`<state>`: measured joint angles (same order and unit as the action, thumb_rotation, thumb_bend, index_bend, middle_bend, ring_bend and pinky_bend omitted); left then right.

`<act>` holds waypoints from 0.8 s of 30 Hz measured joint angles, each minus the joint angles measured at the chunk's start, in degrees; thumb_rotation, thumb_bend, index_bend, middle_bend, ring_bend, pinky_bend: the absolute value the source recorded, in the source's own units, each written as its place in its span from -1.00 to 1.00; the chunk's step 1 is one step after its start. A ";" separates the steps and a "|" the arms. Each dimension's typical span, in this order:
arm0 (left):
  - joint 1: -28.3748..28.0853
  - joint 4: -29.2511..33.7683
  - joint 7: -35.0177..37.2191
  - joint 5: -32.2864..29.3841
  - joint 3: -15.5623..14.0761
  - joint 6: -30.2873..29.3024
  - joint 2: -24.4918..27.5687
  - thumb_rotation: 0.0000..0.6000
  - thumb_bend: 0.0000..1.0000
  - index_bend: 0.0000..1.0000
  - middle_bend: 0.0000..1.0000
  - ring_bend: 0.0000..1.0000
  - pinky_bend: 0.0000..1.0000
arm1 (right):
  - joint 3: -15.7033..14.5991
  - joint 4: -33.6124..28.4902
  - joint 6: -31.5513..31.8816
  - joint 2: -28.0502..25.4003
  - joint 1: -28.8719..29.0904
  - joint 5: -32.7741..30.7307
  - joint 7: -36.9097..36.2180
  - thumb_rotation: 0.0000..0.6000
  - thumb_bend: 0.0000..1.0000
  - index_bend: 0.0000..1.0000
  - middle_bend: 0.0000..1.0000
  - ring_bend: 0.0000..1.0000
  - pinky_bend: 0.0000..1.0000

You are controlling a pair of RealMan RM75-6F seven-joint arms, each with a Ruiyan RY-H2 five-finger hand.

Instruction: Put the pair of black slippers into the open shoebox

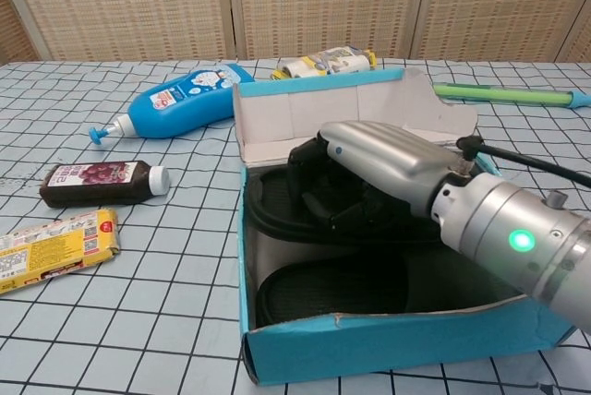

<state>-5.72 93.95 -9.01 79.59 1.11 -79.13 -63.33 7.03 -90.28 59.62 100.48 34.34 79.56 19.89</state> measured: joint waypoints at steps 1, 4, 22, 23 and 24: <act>0.01 0.01 0.10 0.00 0.01 -0.02 0.03 1.00 -0.10 -0.44 -0.54 -0.30 -0.02 | -0.13 1.39 -0.33 0.59 0.20 -0.17 -0.17 1.00 0.13 0.05 -0.07 -0.40 -0.32; 0.02 0.01 0.29 -0.06 0.05 0.00 0.11 1.00 -0.10 -0.44 -0.54 -0.31 -0.02 | -0.75 3.91 -1.22 1.54 0.55 -0.68 -0.45 1.00 0.13 0.05 -0.07 -0.40 -0.32; 0.01 -0.13 -0.06 -0.24 -0.01 0.14 0.02 1.00 -0.10 -0.44 -0.54 -0.30 -0.02 | -1.75 6.44 2.35 1.22 0.28 3.57 -5.54 1.00 -0.23 -0.08 -0.08 -0.50 -0.32; 0.03 -0.09 -0.12 -0.27 0.00 0.12 0.02 1.00 -0.10 -0.44 -0.54 -0.30 -0.02 | -1.80 5.91 2.97 0.73 0.23 4.47 -6.71 1.00 -0.25 -0.12 -0.10 -0.54 -0.32; 0.06 -0.04 -0.17 -0.28 -0.01 0.05 0.03 1.00 -0.10 -0.44 -0.54 -0.30 -0.02 | -1.86 5.23 3.62 0.11 0.15 5.40 -7.95 1.00 -0.27 -0.14 -0.12 -0.57 -0.32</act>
<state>-5.66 93.91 -9.18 79.32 1.10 -79.08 -63.30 5.17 -85.06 63.24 100.58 34.50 84.96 11.95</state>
